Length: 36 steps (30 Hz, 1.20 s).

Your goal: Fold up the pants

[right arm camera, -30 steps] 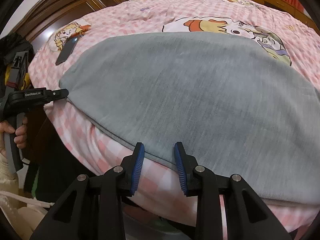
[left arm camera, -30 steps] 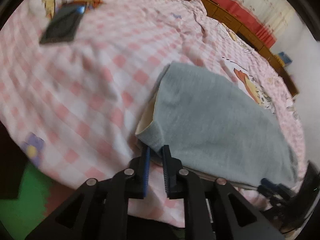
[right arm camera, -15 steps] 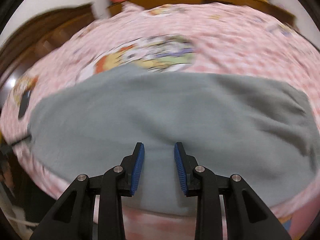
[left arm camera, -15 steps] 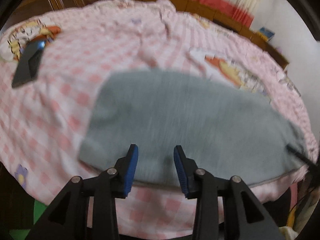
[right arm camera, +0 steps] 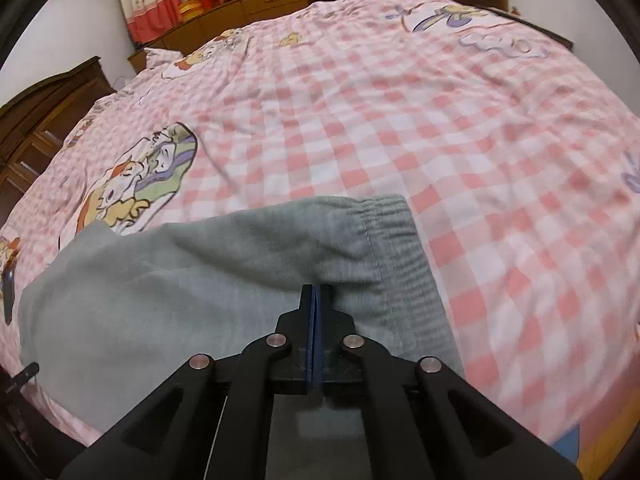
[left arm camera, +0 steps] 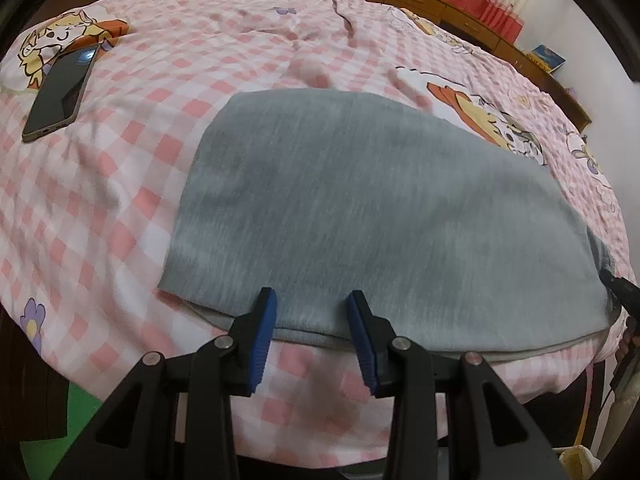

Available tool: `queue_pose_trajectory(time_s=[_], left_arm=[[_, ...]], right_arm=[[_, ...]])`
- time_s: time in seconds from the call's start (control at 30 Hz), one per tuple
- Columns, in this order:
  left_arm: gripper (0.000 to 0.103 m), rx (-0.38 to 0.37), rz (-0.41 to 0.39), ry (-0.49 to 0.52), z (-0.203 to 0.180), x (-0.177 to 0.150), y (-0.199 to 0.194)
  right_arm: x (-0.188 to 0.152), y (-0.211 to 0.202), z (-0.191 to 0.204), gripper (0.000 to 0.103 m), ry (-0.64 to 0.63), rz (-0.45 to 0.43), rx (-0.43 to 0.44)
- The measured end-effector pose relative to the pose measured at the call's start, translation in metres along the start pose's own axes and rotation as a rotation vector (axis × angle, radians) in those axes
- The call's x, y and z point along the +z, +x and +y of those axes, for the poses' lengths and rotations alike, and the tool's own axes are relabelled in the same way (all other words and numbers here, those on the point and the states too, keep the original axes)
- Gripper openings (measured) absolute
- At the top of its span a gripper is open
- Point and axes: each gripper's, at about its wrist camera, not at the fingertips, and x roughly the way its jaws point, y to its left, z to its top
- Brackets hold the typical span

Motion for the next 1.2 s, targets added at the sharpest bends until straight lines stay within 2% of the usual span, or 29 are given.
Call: queue_pose_trajectory(time_s=[0.1,0.2,0.3,0.37,0.6,0.7,0.77,0.93,1.0,1.1,1.2], left_arm=[[0.039,0.007,-0.002,0.016,-0.002,-0.002,-0.003],[0.039,0.004,0.002,0.02,0.0,-0.003,-0.001],[0.039,-0.008,0.001,0.012,0.002,-0.004,0.001],[0.039,-0.009,0.0,0.013,0.002,-0.004,0.001],[0.039,-0.024,0.001,-0.01,0.009,-0.01,-0.004],[0.04,-0.008,0.012,-0.02,0.016,-0.013,-0.008],[0.04,0.007,0.023,-0.033,0.024,-0.016,-0.011],[0.04,-0.005,-0.006,-0.078,0.042,-0.019,-0.026],[0.043,-0.026,-0.019,-0.097,0.047,-0.017,-0.029],[0.05,-0.074,-0.031,-0.161,0.056,-0.015,-0.03],[0.051,-0.053,-0.053,-0.18,0.061,-0.01,-0.027]], right_arm=[[-0.009,-0.019,0.01,0.019,-0.033,-0.029,0.037],[-0.032,-0.033,0.018,0.021,-0.092,-0.026,0.056],[-0.051,-0.02,0.011,0.021,-0.136,0.008,-0.026],[-0.06,-0.018,0.003,0.021,-0.122,-0.012,0.0],[-0.062,-0.017,0.011,0.023,-0.15,0.013,-0.04],[-0.056,-0.021,0.006,0.024,-0.095,0.06,-0.025],[-0.055,-0.028,0.008,0.024,-0.068,0.056,-0.027],[-0.056,-0.052,0.049,0.026,-0.14,0.0,-0.016],[-0.056,-0.055,0.071,0.03,-0.179,-0.014,0.006],[-0.058,-0.05,0.105,0.03,-0.225,-0.01,0.062],[-0.066,-0.035,0.142,0.03,-0.27,0.022,0.105]])
